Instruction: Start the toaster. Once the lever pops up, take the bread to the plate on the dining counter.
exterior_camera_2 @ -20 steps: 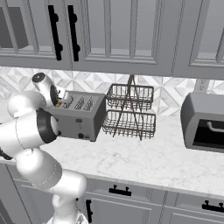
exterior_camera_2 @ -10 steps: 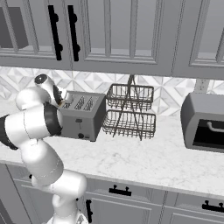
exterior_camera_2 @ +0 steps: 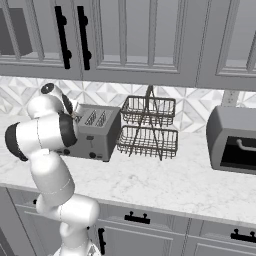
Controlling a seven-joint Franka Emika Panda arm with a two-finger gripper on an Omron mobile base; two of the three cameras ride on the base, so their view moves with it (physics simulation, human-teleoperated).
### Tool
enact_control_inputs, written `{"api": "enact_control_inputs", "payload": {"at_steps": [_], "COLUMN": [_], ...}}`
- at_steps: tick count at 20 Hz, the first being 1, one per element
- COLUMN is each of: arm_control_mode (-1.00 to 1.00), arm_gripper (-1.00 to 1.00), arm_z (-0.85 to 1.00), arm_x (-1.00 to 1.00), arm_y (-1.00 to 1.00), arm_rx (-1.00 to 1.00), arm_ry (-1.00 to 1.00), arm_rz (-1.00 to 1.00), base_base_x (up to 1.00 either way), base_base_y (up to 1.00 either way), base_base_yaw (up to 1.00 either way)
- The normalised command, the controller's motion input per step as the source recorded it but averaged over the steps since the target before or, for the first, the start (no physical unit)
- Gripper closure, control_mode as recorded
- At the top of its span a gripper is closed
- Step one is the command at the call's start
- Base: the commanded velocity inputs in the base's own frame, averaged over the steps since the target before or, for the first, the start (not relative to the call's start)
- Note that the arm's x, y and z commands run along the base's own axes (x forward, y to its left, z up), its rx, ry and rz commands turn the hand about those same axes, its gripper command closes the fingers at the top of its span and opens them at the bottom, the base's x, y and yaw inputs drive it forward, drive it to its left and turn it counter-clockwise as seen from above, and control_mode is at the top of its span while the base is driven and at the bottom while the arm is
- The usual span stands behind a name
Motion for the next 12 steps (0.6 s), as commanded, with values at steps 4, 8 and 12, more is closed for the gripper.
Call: {"api": "enact_control_inputs", "payload": {"at_steps": [4,8,12], "arm_control_mode": [-1.00,-1.00,-1.00], "arm_gripper": [-1.00,-1.00,-1.00], "arm_z": [-0.02,0.00,0.00], "arm_x": [0.08,0.03,0.00], "arm_y": [0.17,0.18,0.22], "arm_rx": [0.00,0.00,0.00], "arm_ry": [0.00,-0.01,-0.01], "arm_rz": [-0.09,-0.09,-0.09], "base_base_x": [0.00,0.00,0.00], "base_base_y": [0.00,0.00,0.00], "base_base_yaw": [0.00,0.00,0.00]}}
